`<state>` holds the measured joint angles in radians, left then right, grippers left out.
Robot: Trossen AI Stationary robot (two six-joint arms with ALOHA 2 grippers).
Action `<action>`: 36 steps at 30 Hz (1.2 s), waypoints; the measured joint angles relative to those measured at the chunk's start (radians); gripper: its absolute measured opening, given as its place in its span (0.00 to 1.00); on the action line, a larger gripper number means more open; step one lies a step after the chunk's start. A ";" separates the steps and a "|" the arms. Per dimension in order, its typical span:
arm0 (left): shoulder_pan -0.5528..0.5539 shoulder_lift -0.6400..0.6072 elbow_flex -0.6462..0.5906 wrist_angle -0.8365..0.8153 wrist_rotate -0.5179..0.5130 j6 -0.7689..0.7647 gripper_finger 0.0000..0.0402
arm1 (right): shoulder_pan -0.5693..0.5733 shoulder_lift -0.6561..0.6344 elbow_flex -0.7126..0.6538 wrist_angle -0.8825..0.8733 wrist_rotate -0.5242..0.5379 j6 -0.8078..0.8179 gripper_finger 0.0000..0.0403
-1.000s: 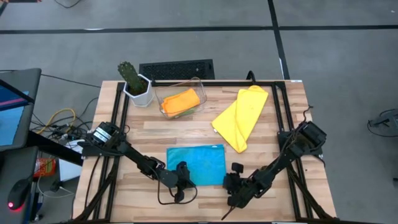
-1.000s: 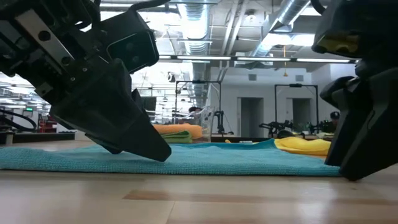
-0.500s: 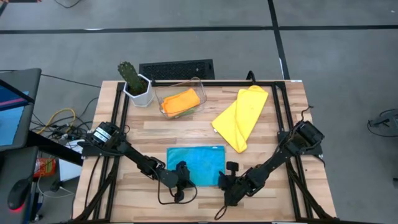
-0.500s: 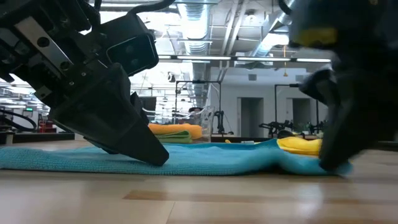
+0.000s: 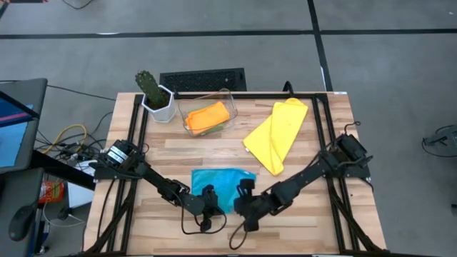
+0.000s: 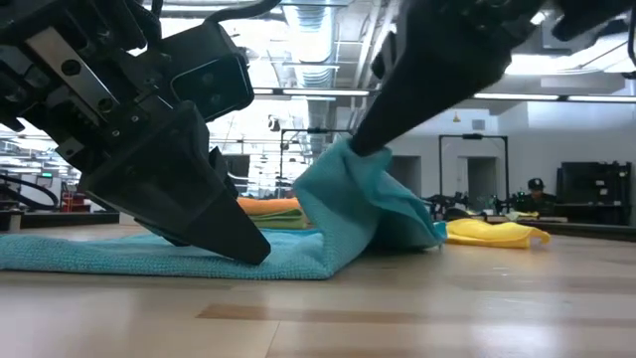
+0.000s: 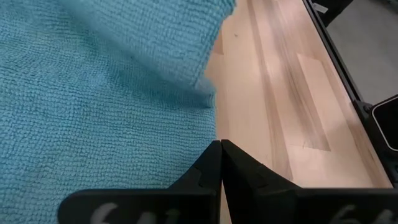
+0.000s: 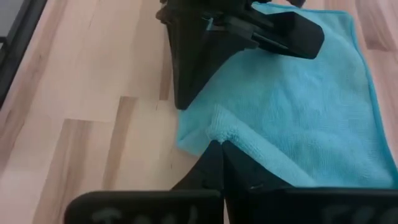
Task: Fold microfiber towels
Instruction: Fold the blue microfiber cloth
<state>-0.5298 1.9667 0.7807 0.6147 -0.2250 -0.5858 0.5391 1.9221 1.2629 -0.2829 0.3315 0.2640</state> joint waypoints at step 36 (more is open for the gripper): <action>0.080 -0.263 -0.002 -0.412 0.096 0.191 0.00 | 0.054 -0.003 0.000 -0.011 -0.043 0.200 0.04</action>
<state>-0.4498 1.7032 0.7785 0.2030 -0.1289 -0.3952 0.5934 1.9190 1.2633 -0.2941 0.2889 0.4637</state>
